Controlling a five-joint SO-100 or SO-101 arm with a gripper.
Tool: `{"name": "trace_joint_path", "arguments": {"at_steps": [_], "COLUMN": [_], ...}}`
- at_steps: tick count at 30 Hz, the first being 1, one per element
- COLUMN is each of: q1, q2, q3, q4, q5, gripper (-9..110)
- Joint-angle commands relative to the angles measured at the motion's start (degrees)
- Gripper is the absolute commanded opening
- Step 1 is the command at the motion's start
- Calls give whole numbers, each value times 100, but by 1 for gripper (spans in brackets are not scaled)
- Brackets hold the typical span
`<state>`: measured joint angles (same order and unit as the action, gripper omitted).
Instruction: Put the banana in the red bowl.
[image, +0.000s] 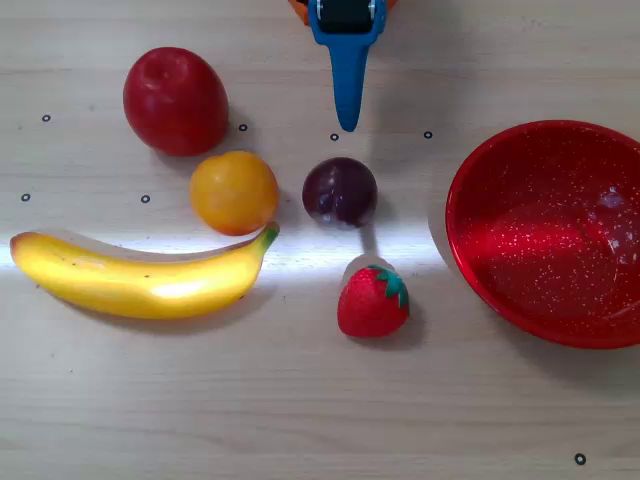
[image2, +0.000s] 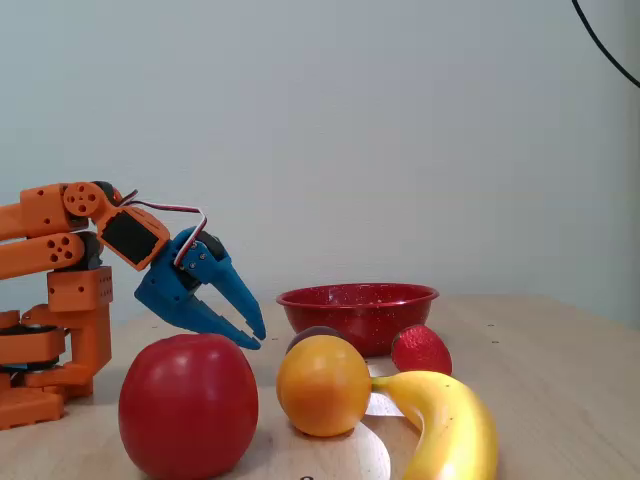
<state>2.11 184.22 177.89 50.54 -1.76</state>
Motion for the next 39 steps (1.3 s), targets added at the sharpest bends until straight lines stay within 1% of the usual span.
{"name": "trace_joint_path", "arguments": {"at_steps": [1, 14, 22, 31, 39], "q1": [70, 105, 97, 79, -35], "q2": [79, 79, -554, -1811, -3094], "q3": [79, 70, -633, -2188, -3771], "q4": [-9, 26, 413, 1072, 2136], "q5": [79, 97, 220, 606, 1046], "gripper": [0, 0, 0, 0, 0]}}
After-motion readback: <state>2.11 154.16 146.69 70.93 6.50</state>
